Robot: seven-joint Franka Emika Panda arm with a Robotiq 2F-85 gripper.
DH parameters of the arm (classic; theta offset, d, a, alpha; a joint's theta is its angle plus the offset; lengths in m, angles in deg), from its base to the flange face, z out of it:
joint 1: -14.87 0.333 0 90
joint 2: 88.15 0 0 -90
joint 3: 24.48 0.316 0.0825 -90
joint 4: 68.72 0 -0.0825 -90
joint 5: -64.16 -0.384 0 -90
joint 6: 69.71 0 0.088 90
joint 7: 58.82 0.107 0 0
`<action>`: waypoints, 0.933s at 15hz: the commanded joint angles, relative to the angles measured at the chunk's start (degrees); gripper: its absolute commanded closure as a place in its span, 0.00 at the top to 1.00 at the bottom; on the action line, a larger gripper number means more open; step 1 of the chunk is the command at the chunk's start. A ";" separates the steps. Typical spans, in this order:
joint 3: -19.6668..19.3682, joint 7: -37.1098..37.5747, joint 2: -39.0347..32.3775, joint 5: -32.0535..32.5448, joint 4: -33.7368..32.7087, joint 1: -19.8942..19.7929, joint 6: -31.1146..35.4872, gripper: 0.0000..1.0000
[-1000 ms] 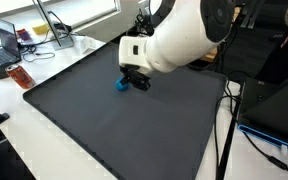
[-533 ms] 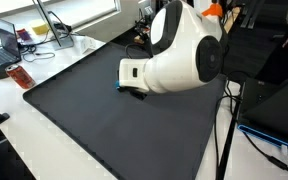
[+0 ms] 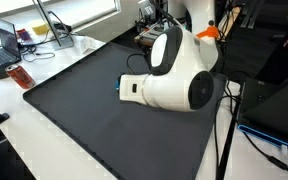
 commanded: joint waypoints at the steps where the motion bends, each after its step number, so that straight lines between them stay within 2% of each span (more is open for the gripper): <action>1: -1.00 -2.44 -4.59 0.14 -6.58 0.47 -4.33 0.03; 5: -1.22 -4.70 -5.92 -0.84 -10.21 -0.66 -5.35 0.03; 9: -0.84 -9.00 -5.81 -3.82 -13.33 -3.45 -5.05 0.03; 12: -0.85 -12.62 -5.79 -7.76 -15.92 -5.96 -5.17 0.03; 13: 0.48 -13.48 -5.49 -8.49 -16.39 -7.64 -5.47 0.03; 14: -0.81 -14.99 -5.89 -11.18 -17.64 -7.79 -5.86 0.03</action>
